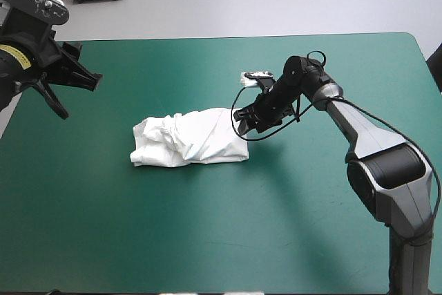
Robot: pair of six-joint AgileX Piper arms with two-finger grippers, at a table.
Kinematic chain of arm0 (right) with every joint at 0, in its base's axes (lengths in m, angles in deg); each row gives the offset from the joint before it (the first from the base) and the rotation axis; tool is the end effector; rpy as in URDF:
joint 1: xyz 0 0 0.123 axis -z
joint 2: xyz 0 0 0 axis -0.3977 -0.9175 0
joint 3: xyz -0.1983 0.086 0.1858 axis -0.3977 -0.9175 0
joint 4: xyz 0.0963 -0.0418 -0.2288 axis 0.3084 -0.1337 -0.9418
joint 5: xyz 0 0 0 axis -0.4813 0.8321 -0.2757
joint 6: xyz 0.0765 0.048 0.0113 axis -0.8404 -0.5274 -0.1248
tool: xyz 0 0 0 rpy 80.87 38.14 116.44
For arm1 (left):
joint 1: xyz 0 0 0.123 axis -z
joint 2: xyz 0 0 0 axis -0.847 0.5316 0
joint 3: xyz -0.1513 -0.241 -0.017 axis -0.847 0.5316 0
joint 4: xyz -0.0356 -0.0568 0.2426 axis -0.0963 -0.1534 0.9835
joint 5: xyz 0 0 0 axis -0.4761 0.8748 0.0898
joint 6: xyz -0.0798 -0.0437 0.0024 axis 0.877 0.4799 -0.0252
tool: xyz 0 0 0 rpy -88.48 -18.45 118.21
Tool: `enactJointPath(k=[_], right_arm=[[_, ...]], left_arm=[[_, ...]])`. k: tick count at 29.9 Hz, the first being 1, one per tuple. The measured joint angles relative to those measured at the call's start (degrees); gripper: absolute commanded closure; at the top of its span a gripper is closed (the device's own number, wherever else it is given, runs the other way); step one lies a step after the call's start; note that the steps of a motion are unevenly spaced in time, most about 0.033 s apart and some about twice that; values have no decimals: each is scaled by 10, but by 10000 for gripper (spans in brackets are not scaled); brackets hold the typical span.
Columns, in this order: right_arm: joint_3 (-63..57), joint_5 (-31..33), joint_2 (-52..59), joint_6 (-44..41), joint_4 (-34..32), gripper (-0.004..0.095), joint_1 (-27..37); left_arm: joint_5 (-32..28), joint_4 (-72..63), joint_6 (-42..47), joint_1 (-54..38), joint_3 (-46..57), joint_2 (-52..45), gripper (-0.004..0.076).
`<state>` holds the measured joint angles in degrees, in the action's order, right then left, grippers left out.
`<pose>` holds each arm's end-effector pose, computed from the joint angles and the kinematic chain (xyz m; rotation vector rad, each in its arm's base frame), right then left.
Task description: Fold the cloth
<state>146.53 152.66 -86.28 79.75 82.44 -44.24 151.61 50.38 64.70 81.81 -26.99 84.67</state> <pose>0.4018 0.1937 0.2489 -0.6184 2.8034 0.6944 0.1964 -0.0537 0.5504 0.5417 1.9726 0.2945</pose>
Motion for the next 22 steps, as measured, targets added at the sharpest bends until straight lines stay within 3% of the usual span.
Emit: enactJointPath(k=[13, 18, 22], right_arm=[[18, -30, -59, 25, 65, 380, 0], [25, -32, -68, 26, 75, 602, 0], [26, -33, -74, 27, 77, 926, 3]], left_arm=[[-1, -10, 0, 0, 0, 0, 388], [-1, -15, 0, 0, 0, 0, 388], [-1, -22, 1, 0, 0, 0, 388]])
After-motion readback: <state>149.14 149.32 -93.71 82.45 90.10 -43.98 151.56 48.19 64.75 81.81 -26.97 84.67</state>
